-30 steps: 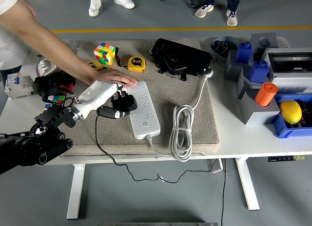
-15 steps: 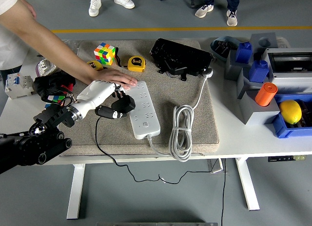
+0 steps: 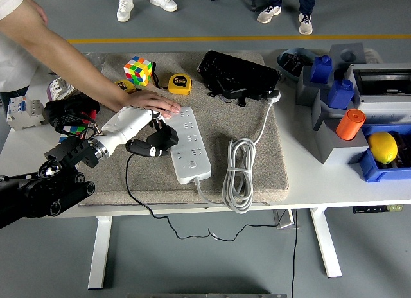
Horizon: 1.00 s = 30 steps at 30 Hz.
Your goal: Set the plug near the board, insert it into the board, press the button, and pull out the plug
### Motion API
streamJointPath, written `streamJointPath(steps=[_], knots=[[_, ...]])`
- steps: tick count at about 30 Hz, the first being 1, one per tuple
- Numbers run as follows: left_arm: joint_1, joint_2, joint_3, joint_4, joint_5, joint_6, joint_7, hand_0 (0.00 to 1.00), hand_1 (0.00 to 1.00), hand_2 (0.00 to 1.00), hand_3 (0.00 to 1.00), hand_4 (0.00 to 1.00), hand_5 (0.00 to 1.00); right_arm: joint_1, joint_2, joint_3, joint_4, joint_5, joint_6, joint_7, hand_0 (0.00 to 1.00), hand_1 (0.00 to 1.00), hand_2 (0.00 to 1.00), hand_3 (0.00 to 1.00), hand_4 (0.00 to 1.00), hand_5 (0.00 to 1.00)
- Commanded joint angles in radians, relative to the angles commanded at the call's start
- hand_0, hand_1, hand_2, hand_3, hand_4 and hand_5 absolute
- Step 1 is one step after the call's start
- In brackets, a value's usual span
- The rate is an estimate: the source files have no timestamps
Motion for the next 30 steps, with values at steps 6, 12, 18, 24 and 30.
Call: streamJointPath(steps=[6,12,18,24,30], knots=[[0.002,0.001,-0.008,-0.001,-0.006,-0.003,0.001,0.572,0.598,0.599,0.672,0.998,0.561,-0.001,0.000,0.000,0.000,0.000,0.000,0.000,0.697,0.696,0.667,0.571,0.998,0.491],[0.001,0.004,-0.011,-0.007,-0.006,-0.003,-0.002,0.593,0.608,0.606,0.681,0.998,0.569,0.000,0.001,0.003,0.000,-0.001,0.000,0.000,0.697,0.696,0.667,0.571,0.998,0.490],[0.007,0.012,-0.034,-0.019,-0.004,0.007,-0.017,0.594,0.608,0.610,0.690,0.998,0.601,-0.001,0.002,0.005,0.000,0.000,0.001,0.000,0.697,0.696,0.667,0.571,0.998,0.489],[0.055,0.049,-0.139,-0.119,-0.007,0.017,-0.069,0.595,0.613,0.631,0.704,0.998,0.639,-0.003,0.002,0.005,0.000,-0.001,0.002,0.001,0.697,0.696,0.667,0.571,0.998,0.490],[0.138,0.090,-0.251,-0.246,-0.085,0.030,-0.212,0.532,0.617,0.638,0.699,0.998,0.839,-0.006,-0.002,-0.001,0.000,-0.002,0.002,0.002,0.698,0.696,0.668,0.571,0.998,0.490]])
